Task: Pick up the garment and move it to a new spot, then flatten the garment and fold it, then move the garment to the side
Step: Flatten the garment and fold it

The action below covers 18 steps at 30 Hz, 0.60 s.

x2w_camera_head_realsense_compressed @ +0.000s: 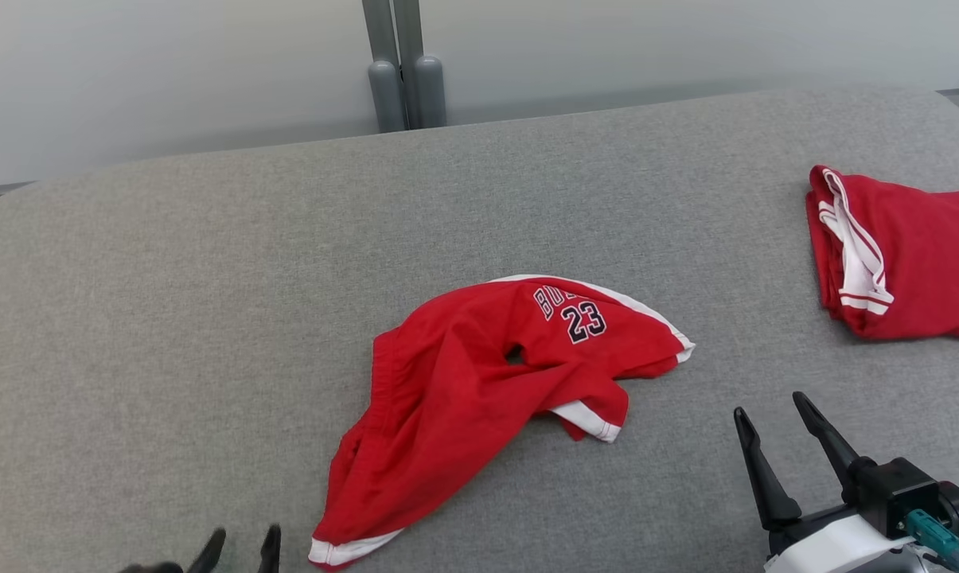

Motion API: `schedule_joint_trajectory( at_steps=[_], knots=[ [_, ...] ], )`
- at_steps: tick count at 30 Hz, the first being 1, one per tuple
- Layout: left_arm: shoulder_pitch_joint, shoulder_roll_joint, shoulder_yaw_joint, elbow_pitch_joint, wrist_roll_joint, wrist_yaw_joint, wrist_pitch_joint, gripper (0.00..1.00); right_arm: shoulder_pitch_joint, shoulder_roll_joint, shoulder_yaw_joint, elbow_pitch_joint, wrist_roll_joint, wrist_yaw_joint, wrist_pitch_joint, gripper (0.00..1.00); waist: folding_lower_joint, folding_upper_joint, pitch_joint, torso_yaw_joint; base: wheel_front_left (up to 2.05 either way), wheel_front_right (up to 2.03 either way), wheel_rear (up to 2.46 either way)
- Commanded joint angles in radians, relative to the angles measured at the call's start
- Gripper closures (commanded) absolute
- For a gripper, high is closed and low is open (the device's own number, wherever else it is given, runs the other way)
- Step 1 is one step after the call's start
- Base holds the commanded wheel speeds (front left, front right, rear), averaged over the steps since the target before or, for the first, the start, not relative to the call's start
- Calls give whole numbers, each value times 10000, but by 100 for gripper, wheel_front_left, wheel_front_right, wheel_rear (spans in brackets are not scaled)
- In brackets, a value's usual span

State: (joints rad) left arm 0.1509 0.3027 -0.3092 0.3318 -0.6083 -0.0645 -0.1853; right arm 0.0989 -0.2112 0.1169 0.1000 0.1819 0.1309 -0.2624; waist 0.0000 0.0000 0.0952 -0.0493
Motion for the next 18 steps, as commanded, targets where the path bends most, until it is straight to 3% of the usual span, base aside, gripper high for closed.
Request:
schedule_joint_trajectory(
  at_steps=[1,6,9,13,18],
  knots=[
    [-348,62,-13,-602,211,115,34,0,91,-50,-27,-47,36,-2,-33,0,0,0,-49,-82,0,0,0],
    [-1356,-56,-1362,-2695,1114,-140,967,0,-74,-4,28,-120,23,-2,-33,0,0,0,102,-420,0,0,0],
    [-2322,-343,-2528,-3073,1678,-439,1520,0,-290,87,65,-178,-8,-1,-31,0,0,0,332,-680,0,0,0],
    [-3920,-1039,-4185,-2636,1896,-644,1982,0,-652,253,220,-182,-24,-2,-31,0,0,0,823,-1191,0,0,0],
    [-5610,-1182,-6262,-1132,2312,-664,2449,0,-906,563,227,-103,-14,-2,-31,0,0,0,1262,-1838,0,0,0]
  ],
)
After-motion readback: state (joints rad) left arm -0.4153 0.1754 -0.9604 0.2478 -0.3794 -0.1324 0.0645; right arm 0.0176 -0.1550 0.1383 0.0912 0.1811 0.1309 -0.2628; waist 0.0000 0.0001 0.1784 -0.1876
